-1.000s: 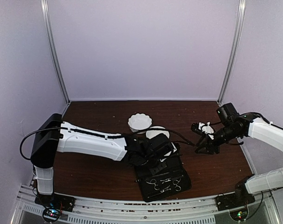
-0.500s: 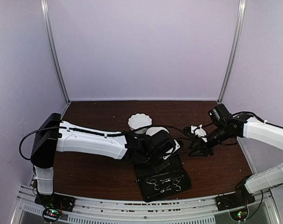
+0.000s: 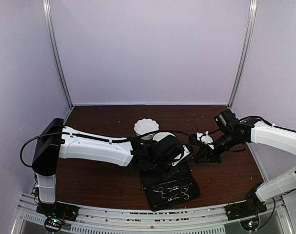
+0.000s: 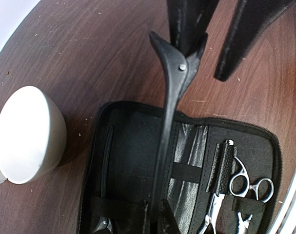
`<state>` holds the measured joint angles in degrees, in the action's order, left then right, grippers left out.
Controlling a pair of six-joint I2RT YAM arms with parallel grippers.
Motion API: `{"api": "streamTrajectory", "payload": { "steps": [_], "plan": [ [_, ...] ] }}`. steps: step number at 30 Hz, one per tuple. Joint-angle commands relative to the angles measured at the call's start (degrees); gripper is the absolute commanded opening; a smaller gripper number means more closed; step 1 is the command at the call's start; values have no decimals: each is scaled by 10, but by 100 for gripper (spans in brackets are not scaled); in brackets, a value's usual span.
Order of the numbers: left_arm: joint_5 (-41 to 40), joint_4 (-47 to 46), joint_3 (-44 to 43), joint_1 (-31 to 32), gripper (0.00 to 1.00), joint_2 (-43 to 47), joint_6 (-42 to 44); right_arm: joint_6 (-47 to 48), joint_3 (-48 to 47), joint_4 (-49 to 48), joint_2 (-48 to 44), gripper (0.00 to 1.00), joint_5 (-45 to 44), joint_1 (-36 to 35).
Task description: Sort the hair-cutting tools
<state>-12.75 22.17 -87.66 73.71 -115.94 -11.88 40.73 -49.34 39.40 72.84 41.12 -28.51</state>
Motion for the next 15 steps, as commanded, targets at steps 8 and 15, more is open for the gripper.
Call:
{"api": "streamTrajectory", "payload": {
  "steps": [8, 15],
  "plan": [
    [-25, -21, 14, 0, 26, 40, -26, 17, -3, 1, -21, 0, -32, 6],
    [-23, 33, 55, -1, 23, 81, -150, 31, 19, -13, -44, 0, -80, 53]
  ]
}}
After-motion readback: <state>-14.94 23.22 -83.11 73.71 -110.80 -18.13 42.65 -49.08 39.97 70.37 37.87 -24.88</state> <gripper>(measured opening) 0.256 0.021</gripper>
